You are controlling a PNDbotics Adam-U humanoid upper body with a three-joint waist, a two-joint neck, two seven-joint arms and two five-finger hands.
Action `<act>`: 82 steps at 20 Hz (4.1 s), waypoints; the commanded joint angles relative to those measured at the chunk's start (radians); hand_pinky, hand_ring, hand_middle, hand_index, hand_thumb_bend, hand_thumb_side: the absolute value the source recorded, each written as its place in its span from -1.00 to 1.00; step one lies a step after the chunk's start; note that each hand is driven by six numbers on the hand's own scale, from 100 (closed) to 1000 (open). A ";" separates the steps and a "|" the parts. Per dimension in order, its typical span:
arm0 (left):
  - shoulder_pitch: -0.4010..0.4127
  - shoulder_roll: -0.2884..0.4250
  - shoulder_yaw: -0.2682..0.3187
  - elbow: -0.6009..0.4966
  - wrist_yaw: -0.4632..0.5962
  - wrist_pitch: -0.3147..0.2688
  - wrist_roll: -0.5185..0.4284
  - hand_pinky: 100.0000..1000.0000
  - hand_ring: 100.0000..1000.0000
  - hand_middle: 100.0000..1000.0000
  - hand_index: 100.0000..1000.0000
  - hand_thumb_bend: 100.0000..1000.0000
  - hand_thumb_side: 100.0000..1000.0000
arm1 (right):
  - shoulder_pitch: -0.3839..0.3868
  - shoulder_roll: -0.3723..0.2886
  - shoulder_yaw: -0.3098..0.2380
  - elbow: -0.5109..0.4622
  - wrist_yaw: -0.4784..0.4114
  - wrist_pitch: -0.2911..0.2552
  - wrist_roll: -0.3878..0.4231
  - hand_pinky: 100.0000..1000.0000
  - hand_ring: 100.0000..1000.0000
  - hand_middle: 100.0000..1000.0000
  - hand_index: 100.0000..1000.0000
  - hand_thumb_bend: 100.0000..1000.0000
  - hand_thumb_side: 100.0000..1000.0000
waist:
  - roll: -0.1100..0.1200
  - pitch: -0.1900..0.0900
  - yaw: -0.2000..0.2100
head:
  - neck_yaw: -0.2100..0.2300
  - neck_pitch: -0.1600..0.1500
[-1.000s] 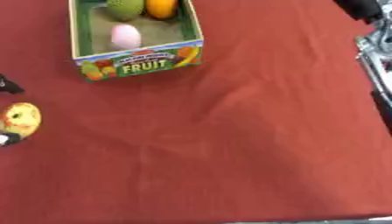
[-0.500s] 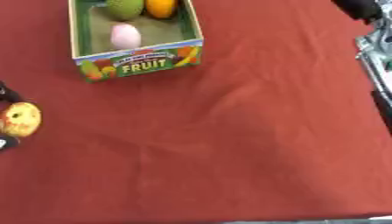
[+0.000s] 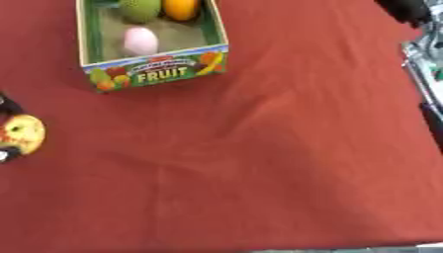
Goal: Pick up objects on the table and place them in the box.
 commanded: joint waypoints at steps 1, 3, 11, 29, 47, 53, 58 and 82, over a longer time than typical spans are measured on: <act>-0.015 0.009 0.003 0.017 -0.020 -0.013 0.002 0.54 0.48 0.30 0.57 -0.37 -0.54 | -0.005 -0.016 -0.008 -0.015 -0.007 0.000 0.003 0.71 0.52 0.21 0.63 -1.00 0.10 | 0.012 -0.031 -0.002 | 0.003 0.002; -0.015 0.006 0.004 0.022 -0.017 -0.014 0.006 0.52 0.44 0.26 0.53 -0.47 -0.57 | -0.004 -0.015 -0.008 -0.015 -0.007 0.001 0.003 0.71 0.52 0.21 0.63 -1.00 0.10 | 0.011 -0.030 -0.002 | 0.002 0.002; -0.013 0.004 0.024 -0.005 0.006 0.040 0.080 0.37 0.28 0.12 0.36 -0.99 -0.83 | 0.003 -0.013 -0.009 -0.015 -0.008 0.005 0.003 0.72 0.51 0.21 0.63 -1.00 0.10 | 0.012 -0.031 -0.001 | -0.003 0.001; 0.033 0.097 0.152 -0.373 -0.014 0.157 -0.011 0.46 0.46 0.39 0.60 -1.00 -0.71 | 0.022 -0.019 -0.016 -0.015 -0.009 0.012 -0.004 0.72 0.51 0.20 0.63 -1.00 0.11 | 0.012 -0.030 0.010 | -0.026 -0.018; -0.354 -0.138 0.101 -0.191 0.078 0.109 0.132 0.37 0.30 0.21 0.46 -1.00 -0.47 | -0.008 -0.015 -0.008 -0.015 -0.020 0.005 0.001 0.72 0.51 0.20 0.63 -1.00 0.10 | 0.000 -0.031 -0.015 | -0.007 -0.076; -0.448 -0.258 0.071 0.039 -0.005 -0.006 0.244 0.40 0.32 0.21 0.46 -1.00 -0.50 | -0.041 -0.002 0.004 -0.015 -0.032 -0.001 0.016 0.72 0.51 0.20 0.63 -1.00 0.10 | -0.009 -0.024 -0.061 | 0.034 -0.101; -0.477 -0.322 0.066 0.200 -0.068 -0.104 0.311 0.46 0.37 0.24 0.46 -1.00 -0.30 | -0.052 0.008 0.009 -0.015 -0.039 -0.002 0.025 0.72 0.51 0.20 0.63 -1.00 0.10 | -0.016 -0.022 -0.075 | 0.042 -0.107; -0.344 -0.203 0.198 -0.111 0.071 -0.002 0.543 0.62 0.57 0.46 0.64 -1.00 0.38 | -0.027 0.001 -0.006 -0.015 -0.042 -0.010 0.013 0.72 0.51 0.20 0.63 -1.00 0.09 | -0.005 -0.029 -0.053 | 0.005 -0.079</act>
